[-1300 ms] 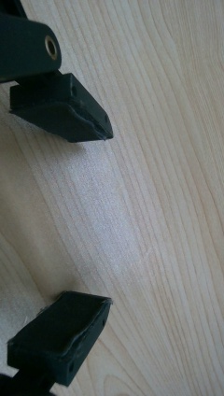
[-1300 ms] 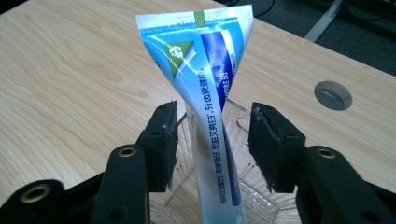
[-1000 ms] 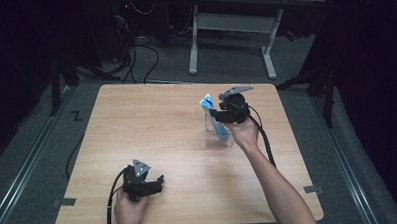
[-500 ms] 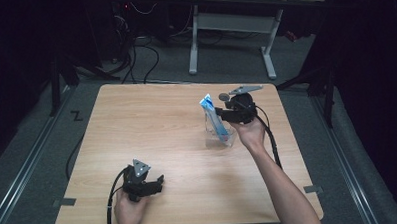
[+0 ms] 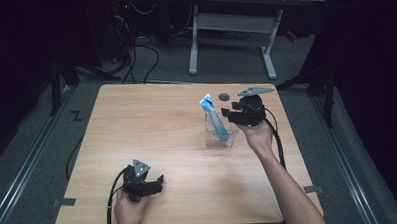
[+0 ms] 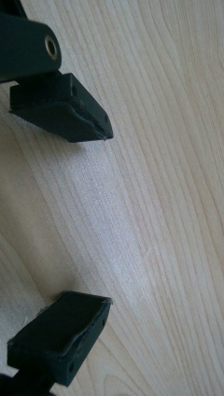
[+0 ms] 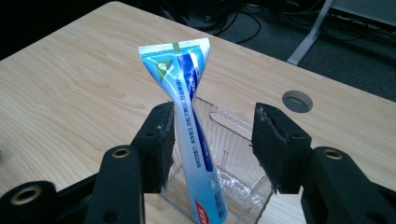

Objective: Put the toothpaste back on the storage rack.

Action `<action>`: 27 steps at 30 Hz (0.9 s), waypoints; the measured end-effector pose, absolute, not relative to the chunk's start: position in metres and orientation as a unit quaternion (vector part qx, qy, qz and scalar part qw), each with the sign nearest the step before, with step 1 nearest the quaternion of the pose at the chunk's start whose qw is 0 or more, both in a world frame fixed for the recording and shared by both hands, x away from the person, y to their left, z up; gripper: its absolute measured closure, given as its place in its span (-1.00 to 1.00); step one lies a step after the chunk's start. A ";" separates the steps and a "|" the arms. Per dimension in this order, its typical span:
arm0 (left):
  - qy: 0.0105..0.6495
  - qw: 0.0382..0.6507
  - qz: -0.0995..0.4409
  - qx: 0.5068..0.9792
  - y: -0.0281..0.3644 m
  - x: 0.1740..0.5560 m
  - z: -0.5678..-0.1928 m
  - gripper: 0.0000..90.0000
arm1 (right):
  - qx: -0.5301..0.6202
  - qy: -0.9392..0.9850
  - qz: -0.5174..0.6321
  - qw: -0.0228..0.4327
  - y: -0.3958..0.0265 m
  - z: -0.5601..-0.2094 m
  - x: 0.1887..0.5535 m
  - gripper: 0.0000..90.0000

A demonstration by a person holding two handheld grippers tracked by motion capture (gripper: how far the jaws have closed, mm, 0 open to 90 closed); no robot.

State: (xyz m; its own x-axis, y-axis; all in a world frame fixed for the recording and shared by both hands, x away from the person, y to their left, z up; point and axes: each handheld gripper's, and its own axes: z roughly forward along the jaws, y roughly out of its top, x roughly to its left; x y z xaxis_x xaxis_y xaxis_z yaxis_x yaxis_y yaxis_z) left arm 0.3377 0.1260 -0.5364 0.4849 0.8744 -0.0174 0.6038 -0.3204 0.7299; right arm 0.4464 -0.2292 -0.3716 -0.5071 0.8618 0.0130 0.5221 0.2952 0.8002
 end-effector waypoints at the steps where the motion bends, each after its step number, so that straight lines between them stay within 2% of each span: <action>1: 0.468 0.347 0.195 0.789 0.126 0.338 -0.536 -0.63 | 0.447 0.774 0.391 0.218 -0.231 -0.371 0.445 0.10; 27: 0.469 0.347 0.195 0.789 0.126 0.338 -0.536 -0.63 | 0.446 0.762 0.411 0.227 -0.257 -0.350 0.411 0.10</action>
State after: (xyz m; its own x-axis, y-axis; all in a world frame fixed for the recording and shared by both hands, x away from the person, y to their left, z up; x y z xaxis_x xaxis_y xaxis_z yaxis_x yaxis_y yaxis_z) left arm 0.3377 0.1260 -0.5365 0.4850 0.8743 -0.0177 0.6038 -0.3202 0.7300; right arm 0.4111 -0.2569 -0.3496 -0.4981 0.8669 0.0200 0.4935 0.2645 0.8285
